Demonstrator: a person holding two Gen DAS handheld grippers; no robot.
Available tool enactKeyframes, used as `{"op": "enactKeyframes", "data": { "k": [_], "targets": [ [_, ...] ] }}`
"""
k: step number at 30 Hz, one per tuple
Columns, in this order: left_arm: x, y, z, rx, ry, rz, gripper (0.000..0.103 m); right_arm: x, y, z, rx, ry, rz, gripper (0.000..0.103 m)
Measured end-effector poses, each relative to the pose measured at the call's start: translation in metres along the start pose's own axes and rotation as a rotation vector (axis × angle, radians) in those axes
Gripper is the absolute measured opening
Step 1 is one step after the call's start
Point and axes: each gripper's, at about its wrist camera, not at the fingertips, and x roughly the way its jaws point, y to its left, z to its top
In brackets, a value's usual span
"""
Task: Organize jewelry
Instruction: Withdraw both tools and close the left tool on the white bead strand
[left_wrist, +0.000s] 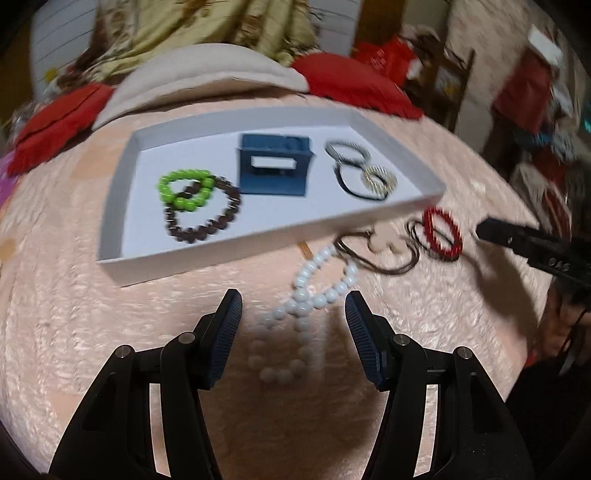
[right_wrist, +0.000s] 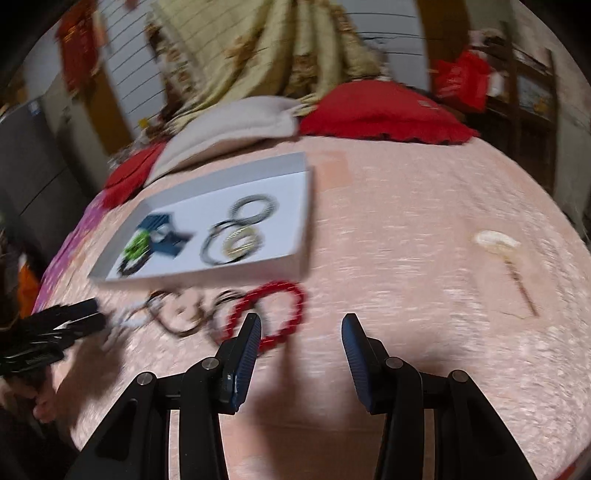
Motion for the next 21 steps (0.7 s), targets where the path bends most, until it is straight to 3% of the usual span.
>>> {"op": "enactKeyframes", "data": {
  "k": [7, 14, 15, 16, 18, 21],
  "targets": [
    [0.018, -0.015, -0.003, 0.078, 0.027, 0.031, 0.058, 0.021, 0.046, -0.003, -0.165, 0.034, 0.078, 0.043],
    [0.021, -0.020, -0.003, 0.116, 0.034, 0.033, 0.058, 0.034, 0.063, -0.001, -0.201, 0.053, 0.119, 0.043],
    [0.021, -0.020, -0.004, 0.118, 0.035, 0.034, 0.054, 0.035, 0.064, -0.001, -0.203, 0.055, 0.124, 0.043],
    [0.020, -0.019, -0.004, 0.119, 0.036, 0.032, 0.039, 0.037, 0.066, -0.001, -0.208, 0.056, 0.122, 0.043],
    [0.018, -0.017, -0.003, 0.109, 0.042, 0.028, 0.023, 0.040, 0.068, 0.001, -0.210, 0.057, 0.126, 0.043],
    [0.017, -0.012, -0.002, 0.094, 0.053, 0.016, 0.012, 0.046, 0.074, 0.004, -0.218, 0.046, 0.128, 0.043]
  ]
}}
